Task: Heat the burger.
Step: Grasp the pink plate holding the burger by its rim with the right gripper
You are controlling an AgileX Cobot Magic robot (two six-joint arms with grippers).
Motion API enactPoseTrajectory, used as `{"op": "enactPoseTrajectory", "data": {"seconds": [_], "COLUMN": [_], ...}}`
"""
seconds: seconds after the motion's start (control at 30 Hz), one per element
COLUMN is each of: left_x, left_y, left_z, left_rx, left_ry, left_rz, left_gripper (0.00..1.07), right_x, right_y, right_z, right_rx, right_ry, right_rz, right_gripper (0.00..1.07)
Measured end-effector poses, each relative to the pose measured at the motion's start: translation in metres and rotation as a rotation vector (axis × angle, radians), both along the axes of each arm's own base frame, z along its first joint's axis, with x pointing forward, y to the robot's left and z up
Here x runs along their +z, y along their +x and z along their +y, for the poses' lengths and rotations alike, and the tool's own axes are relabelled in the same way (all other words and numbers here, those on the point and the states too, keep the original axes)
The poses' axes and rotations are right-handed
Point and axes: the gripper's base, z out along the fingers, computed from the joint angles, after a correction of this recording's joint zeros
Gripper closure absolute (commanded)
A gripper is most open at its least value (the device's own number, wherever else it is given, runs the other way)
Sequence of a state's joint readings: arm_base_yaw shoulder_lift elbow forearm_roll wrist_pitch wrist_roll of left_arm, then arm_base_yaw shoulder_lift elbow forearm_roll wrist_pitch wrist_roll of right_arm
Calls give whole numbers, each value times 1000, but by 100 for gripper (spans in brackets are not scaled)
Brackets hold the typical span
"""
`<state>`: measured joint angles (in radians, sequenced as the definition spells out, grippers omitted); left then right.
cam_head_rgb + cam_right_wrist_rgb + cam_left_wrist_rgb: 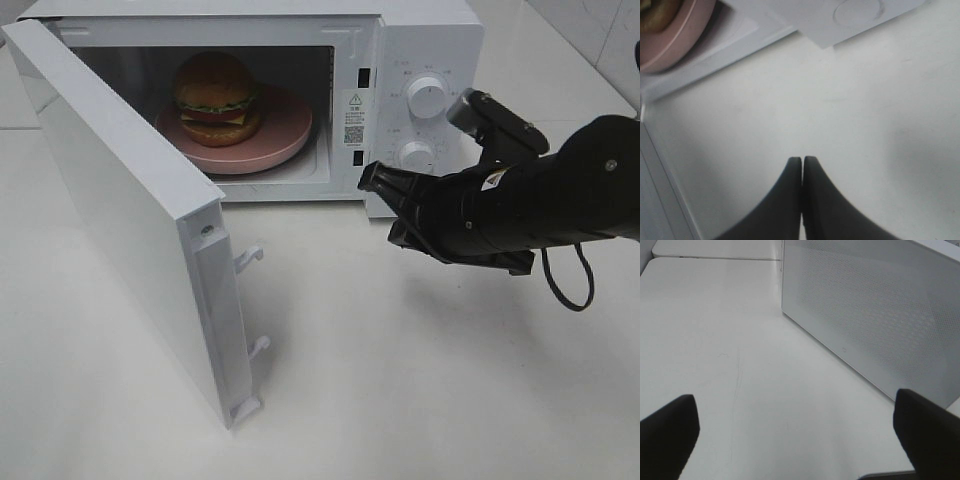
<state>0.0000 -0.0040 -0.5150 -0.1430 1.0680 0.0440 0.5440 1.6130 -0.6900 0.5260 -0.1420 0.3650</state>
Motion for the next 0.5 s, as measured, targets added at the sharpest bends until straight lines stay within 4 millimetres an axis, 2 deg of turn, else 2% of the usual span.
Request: {"op": "enactPoseTrajectory", "data": {"seconds": [0.03, 0.07, 0.13, 0.27, 0.5], "left_x": [0, 0, 0, 0, 0], "left_y": [0, 0, 0, 0, 0], "left_z": [0, 0, 0, 0, 0], "left_rx": [0, 0, 0, 0, 0], "left_ry": [0, 0, 0, 0, 0], "left_rz": [0, 0, 0, 0, 0], "left_gripper": [9, 9, 9, 9, 9], "right_x": [2, 2, 5, 11, 24], "right_y": [-1, -1, -2, 0, 3], "right_z": [3, 3, 7, 10, 11], "right_rx": [98, 98, 230, 333, 612], "right_ry": [-58, -58, -136, -206, -424], "right_rz": [18, 18, 42, 49, 45], "right_gripper": [106, 106, 106, 106, 106]}}
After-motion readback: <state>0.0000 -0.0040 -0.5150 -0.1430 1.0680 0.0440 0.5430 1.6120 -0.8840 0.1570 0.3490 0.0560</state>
